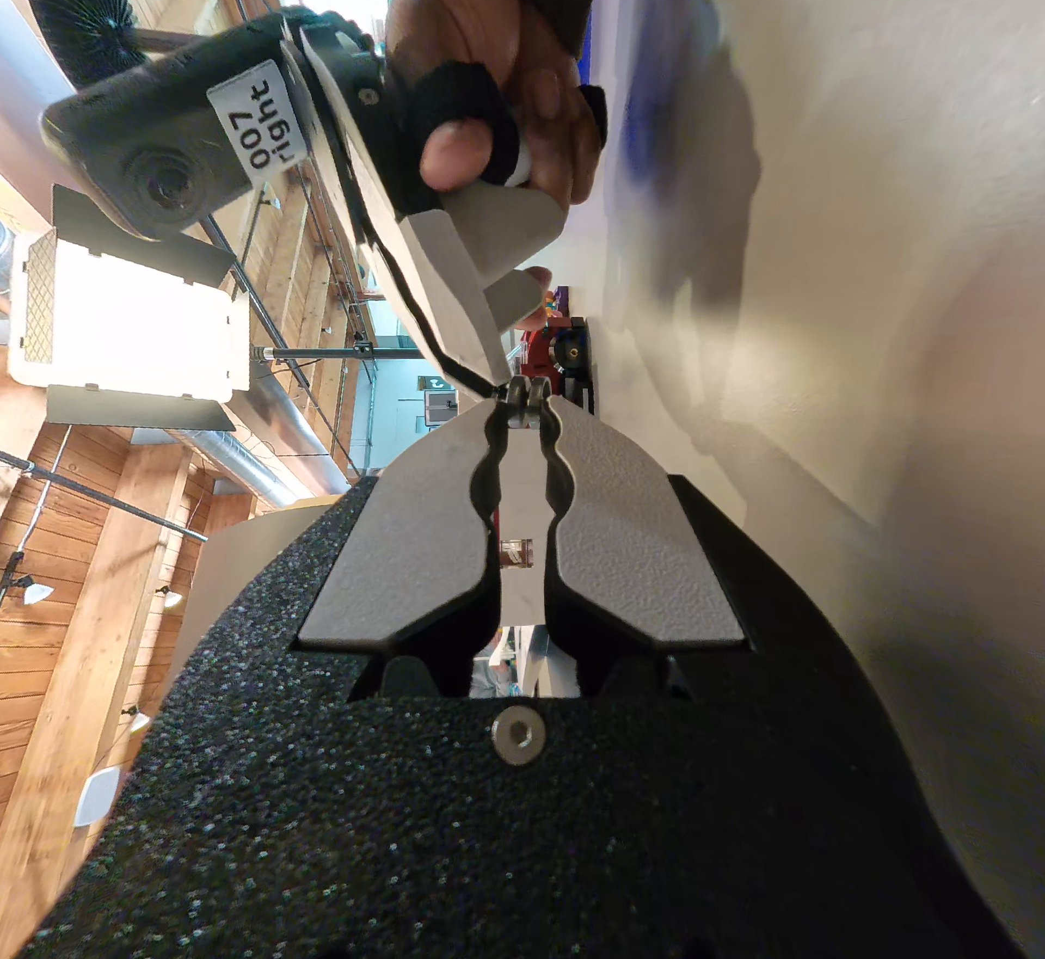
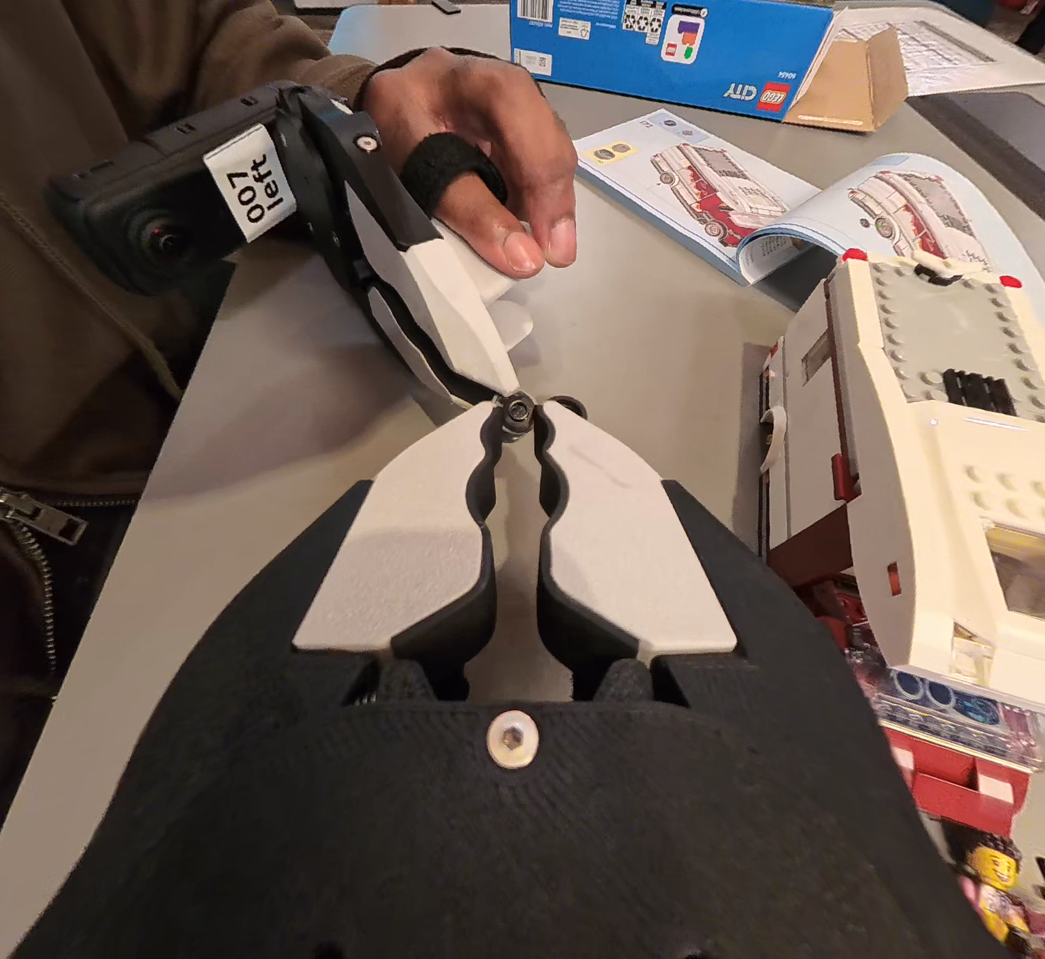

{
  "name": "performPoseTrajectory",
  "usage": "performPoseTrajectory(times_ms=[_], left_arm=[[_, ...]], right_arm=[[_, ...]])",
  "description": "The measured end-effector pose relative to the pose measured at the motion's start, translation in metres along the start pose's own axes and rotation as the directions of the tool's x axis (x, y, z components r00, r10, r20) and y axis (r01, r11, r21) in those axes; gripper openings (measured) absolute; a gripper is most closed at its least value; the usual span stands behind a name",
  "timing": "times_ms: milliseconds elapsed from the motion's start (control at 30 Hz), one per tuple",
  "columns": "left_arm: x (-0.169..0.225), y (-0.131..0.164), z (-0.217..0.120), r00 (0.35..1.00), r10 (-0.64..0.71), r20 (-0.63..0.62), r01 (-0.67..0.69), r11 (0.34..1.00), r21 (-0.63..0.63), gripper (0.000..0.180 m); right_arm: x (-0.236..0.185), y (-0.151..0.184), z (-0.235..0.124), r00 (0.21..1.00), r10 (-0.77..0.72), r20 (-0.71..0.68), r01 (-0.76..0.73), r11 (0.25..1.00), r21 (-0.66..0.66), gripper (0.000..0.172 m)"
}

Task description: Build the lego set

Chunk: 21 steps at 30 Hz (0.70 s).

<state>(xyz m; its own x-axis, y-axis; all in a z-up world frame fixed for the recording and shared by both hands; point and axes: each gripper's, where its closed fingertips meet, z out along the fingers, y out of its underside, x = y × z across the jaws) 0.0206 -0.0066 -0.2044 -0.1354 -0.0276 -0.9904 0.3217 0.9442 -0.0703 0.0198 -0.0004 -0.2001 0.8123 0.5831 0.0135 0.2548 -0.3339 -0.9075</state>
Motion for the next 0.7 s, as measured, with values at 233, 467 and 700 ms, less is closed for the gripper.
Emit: performPoseTrajectory(times_ms=[233, 467, 700], left_arm=[[0.001, -0.006, -0.001, 1.0, 0.001, -0.005, -0.001, 1.0, 0.025, 0.011], [0.0, -0.009, -0.002, 1.0, -0.008, -0.008, 0.008, 0.999, 0.039, 0.011], [0.0, -0.012, -0.002, 1.0, -0.006, -0.012, 0.007, 0.999, 0.049, 0.011]], right_arm=[[-0.003, 0.002, 0.0, 0.991, 0.104, 0.081, -0.106, 0.994, 0.015, 0.01], [-0.008, 0.003, -0.002, 0.968, 0.189, 0.167, -0.193, 0.981, 0.009, 0.01], [-0.011, 0.004, -0.003, 0.955, 0.218, 0.202, -0.224, 0.975, 0.005, 0.01]])
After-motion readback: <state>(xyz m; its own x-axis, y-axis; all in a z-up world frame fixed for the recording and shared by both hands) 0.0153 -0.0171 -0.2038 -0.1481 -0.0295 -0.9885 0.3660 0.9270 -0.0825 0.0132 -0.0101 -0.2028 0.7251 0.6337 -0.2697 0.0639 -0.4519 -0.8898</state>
